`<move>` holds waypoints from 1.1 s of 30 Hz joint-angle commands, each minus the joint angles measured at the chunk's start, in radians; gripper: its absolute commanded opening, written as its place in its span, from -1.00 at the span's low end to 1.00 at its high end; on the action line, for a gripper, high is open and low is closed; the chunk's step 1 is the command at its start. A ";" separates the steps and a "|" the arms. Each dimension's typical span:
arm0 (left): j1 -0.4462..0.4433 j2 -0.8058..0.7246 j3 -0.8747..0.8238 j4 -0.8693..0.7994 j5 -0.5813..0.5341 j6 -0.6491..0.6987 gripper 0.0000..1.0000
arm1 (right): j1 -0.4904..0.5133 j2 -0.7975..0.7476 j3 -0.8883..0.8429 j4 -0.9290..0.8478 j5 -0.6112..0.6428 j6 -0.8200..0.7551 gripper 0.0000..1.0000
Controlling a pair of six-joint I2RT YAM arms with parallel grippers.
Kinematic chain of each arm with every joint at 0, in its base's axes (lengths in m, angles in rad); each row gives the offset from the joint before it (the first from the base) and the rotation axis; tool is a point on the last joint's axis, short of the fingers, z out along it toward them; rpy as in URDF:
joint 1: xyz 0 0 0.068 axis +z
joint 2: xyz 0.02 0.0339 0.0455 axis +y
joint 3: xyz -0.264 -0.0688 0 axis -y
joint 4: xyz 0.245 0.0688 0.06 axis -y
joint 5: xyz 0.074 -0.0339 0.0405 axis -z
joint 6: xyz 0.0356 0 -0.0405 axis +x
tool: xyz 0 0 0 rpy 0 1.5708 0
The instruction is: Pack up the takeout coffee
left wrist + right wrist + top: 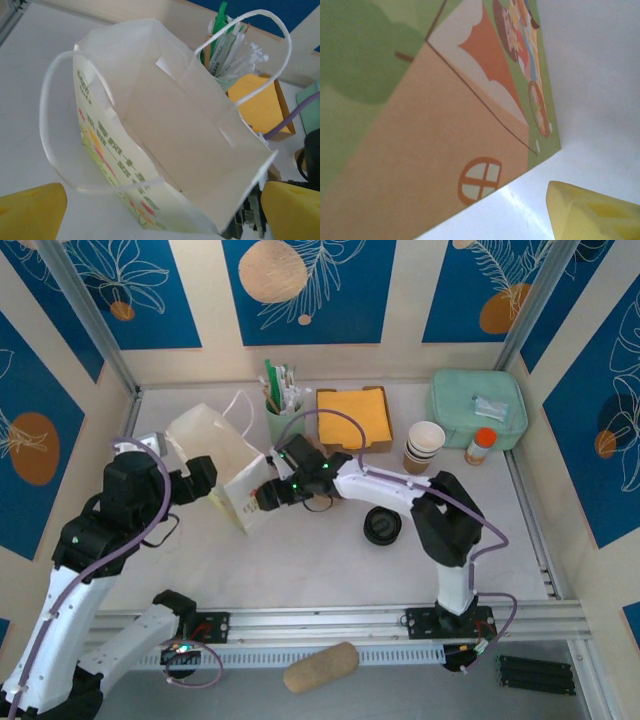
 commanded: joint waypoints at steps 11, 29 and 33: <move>-0.006 0.023 0.074 0.034 -0.042 0.041 0.99 | -0.061 0.451 0.676 -0.148 -0.084 0.039 0.38; -0.006 0.073 0.138 0.058 0.056 0.063 0.99 | -0.092 0.135 0.566 -0.208 -0.221 -0.094 0.39; -0.006 0.088 0.142 0.093 0.116 0.068 0.99 | -0.143 -0.030 0.391 -0.178 -0.210 -0.075 0.38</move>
